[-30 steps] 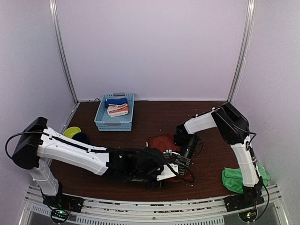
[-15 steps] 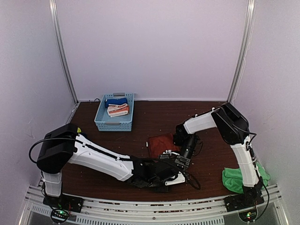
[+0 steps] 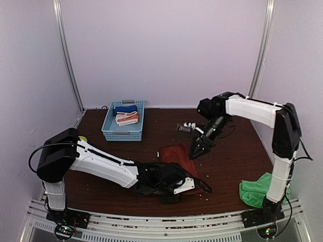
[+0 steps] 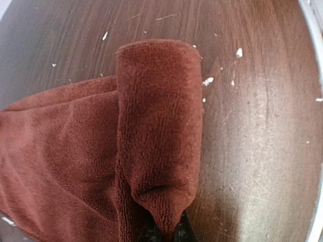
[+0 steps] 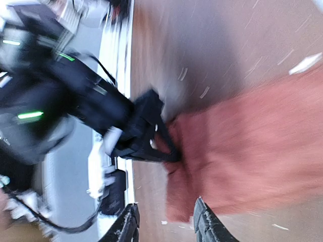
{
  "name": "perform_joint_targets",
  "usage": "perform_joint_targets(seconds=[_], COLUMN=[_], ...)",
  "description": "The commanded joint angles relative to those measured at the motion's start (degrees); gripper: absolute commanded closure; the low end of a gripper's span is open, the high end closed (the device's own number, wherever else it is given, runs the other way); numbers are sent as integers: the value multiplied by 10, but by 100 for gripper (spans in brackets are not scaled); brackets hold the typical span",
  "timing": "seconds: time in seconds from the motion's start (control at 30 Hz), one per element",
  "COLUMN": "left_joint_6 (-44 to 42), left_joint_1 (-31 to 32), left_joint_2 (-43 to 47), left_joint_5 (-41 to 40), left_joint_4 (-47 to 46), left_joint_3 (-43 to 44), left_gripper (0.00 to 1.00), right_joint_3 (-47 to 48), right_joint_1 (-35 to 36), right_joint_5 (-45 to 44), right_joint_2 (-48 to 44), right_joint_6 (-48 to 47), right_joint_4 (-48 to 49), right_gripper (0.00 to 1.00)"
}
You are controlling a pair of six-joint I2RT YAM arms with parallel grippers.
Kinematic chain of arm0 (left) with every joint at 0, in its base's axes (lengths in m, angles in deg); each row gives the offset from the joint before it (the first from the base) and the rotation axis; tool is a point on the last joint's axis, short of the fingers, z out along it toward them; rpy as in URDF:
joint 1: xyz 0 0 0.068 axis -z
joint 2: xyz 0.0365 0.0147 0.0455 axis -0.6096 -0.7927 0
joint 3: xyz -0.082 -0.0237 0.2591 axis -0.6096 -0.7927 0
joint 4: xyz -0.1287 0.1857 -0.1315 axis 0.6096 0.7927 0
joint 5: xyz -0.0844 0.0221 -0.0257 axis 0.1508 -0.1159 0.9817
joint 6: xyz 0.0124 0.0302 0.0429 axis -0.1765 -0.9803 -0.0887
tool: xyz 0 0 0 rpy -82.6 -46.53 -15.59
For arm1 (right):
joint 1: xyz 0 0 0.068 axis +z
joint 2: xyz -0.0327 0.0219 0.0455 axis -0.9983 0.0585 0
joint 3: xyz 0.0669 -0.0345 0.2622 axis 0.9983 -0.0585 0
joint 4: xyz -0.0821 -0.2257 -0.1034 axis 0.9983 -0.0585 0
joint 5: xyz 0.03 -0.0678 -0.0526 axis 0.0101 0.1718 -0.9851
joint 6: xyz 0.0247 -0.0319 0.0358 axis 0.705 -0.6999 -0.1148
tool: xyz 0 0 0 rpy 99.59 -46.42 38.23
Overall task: Roll the towels
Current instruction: Roll the towel at the center of the board.
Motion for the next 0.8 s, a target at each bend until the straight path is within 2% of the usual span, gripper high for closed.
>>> perform_joint_targets(seconds=[0.0, 0.2, 0.27, 0.37, 0.43, 0.53, 0.77], left_joint_6=[78, 134, 164, 215, 238, 257, 283], left_joint_1=[-60, -124, -146, -170, -182, -190, -197], left_joint_2=[16, -23, -45, -78, -107, -134, -151], left_joint_5=[176, 390, 462, 540, 571, 588, 584], left_joint_4=[-22, -38, -48, -64, -54, -33, -19], left_joint_3=[-35, -24, -14, -6, 12, 39, 53], left_gripper=[100, 99, 98, 97, 97, 96, 96], right_joint_3=[-2, -160, -192, -211, -253, -301, -384], right_joint_1=[-51, -58, -61, -64, -52, 4, 180], right_joint_5=[-24, -94, -122, -114, -105, -162, -342], right_joint_2=[-104, -273, -321, -390, -449, -484, -438], right_joint_6=[59, 140, 150, 107, 94, 69, 64], right_joint_4=[54, 216, 235, 212, 231, 246, 327], right_gripper=[62, 68, 68, 69, 64, 62, 61])
